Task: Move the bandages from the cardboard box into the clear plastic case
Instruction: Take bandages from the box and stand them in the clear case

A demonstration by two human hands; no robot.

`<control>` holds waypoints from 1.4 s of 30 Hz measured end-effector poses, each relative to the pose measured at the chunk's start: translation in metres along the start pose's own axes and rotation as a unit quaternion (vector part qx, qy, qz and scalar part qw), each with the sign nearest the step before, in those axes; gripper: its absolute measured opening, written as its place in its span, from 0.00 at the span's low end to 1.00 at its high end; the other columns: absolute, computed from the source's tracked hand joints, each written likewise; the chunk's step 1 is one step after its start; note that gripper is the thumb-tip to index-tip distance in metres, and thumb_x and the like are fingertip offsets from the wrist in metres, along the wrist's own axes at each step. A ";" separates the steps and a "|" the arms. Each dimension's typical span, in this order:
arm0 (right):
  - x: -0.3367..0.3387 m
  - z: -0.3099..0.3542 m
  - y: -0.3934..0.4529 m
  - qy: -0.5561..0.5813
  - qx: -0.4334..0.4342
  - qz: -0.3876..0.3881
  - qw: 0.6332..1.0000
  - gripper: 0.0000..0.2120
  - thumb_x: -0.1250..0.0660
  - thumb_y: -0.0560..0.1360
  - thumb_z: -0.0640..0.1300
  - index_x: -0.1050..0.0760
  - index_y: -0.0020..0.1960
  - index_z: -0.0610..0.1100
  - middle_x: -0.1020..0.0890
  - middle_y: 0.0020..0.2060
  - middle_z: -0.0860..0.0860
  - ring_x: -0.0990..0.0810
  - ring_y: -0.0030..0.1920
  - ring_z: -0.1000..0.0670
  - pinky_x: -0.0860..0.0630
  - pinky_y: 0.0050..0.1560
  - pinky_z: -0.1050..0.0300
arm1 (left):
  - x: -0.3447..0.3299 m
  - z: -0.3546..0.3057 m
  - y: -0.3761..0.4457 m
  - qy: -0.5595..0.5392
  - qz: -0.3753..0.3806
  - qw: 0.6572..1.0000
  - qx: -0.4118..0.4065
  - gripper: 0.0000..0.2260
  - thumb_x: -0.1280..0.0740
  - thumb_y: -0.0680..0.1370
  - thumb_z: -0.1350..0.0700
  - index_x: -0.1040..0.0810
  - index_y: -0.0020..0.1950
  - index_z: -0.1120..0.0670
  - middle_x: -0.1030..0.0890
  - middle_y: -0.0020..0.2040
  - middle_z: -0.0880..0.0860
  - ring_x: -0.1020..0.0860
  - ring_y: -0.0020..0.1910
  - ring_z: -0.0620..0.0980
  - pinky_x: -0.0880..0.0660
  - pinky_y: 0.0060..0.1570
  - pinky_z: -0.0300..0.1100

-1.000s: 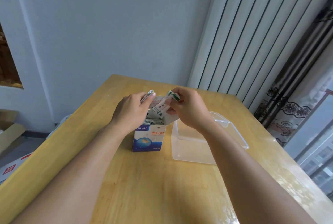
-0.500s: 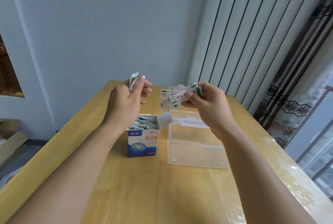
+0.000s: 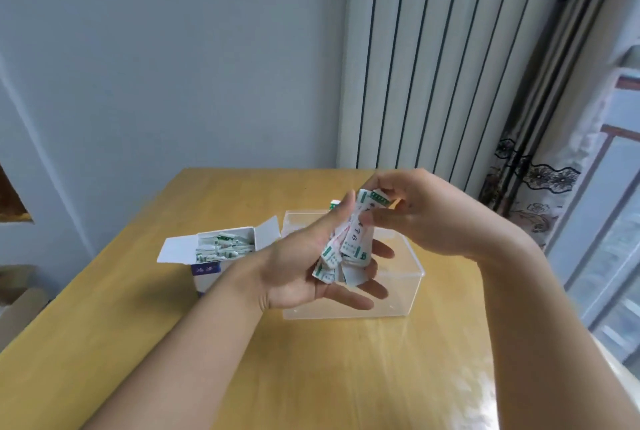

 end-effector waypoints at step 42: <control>-0.029 0.005 0.019 0.023 -0.036 -0.143 0.989 0.11 0.29 0.76 0.50 0.17 0.58 0.53 0.17 0.52 0.57 0.19 0.55 0.53 0.17 0.46 0.53 | 0.028 -0.018 0.020 0.105 -0.194 0.968 -0.122 0.10 0.38 0.81 0.67 0.19 0.50 0.56 0.17 0.35 0.49 0.18 0.35 0.42 0.24 0.30 0.38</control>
Point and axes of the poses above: each hand's wrist, its own y-axis towards the middle knuckle, its own x-axis out of the back of the hand, z = x × y, the point moved 9 cm from there along y, towards the middle knuckle
